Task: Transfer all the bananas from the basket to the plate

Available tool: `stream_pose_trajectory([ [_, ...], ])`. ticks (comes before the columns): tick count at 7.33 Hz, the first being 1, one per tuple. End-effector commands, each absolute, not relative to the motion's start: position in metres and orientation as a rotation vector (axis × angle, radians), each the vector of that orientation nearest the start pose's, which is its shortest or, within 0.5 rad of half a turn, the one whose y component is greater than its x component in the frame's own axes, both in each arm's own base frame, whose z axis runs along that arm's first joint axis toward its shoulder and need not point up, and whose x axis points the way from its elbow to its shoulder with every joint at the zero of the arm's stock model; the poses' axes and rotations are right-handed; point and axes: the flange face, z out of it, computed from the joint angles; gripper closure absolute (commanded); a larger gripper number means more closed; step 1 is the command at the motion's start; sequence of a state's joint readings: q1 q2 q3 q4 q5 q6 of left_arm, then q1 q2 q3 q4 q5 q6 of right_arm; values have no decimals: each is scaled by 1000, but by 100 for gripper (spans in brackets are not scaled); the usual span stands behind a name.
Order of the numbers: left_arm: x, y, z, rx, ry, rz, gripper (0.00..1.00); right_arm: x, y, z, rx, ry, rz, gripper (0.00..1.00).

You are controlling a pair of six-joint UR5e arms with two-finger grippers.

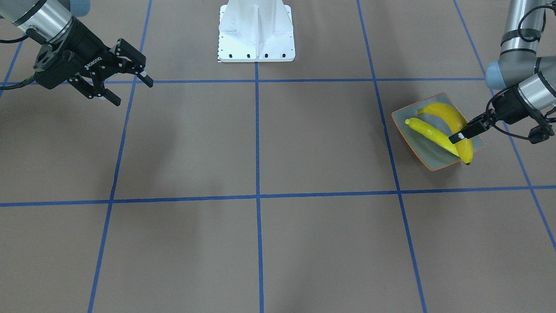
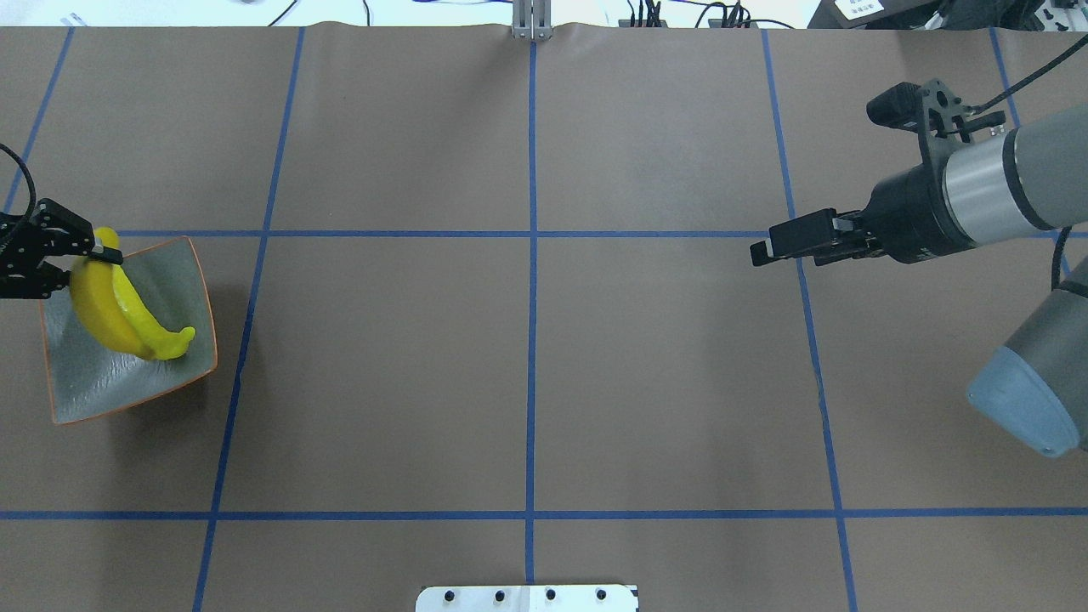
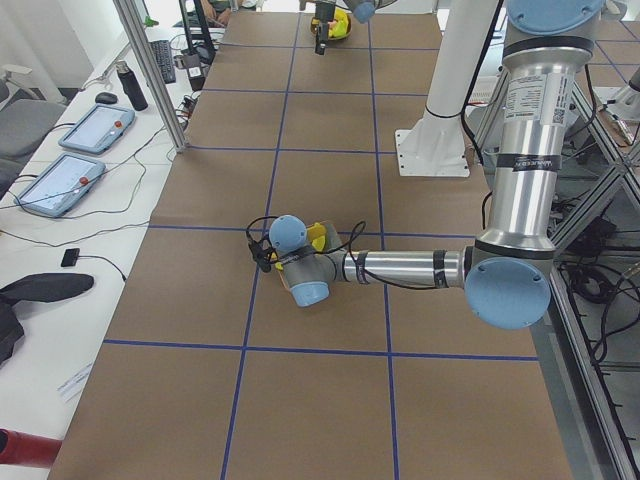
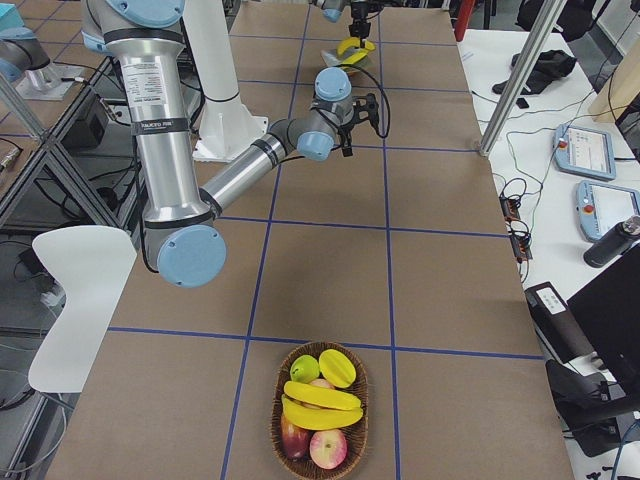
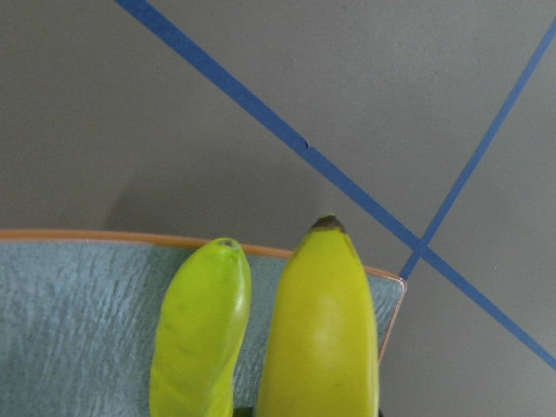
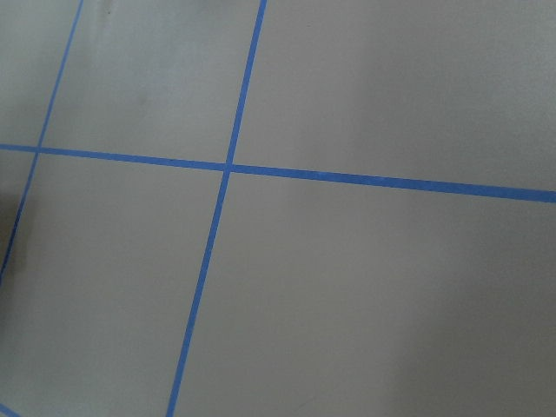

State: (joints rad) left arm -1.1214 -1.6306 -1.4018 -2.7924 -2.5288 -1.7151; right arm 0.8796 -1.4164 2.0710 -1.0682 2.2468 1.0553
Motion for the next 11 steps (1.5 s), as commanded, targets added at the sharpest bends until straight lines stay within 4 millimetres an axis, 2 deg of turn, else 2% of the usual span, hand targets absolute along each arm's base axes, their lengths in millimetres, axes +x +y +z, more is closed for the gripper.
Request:
stream_pose_trajectory([
  [1,175,-483,567,-260,1304,-549,1,-256,-422,287,252,-1221,-77,0],
  [4,175,-484,565,-258,1306,-547,1,-254,-422,287,252,-1223,-76,0],
  [5,176,-484,558,-257,1315,-534,1,-249,-424,288,256,-1221,-67,0],
  [6,167,-489,544,-226,1338,-530,1,-234,-428,298,263,-1202,-27,0],
  [7,140,-500,532,-174,1361,-561,1,-213,-431,317,257,-1172,24,0],
  [8,110,-507,524,-78,1379,-559,1,-183,-438,344,256,-1129,86,0],
  [10,44,-518,539,154,1340,-503,1,-135,-450,394,284,-1042,135,0],
  [11,26,-523,553,253,1290,-461,1,-113,-459,428,310,-983,107,0],
])
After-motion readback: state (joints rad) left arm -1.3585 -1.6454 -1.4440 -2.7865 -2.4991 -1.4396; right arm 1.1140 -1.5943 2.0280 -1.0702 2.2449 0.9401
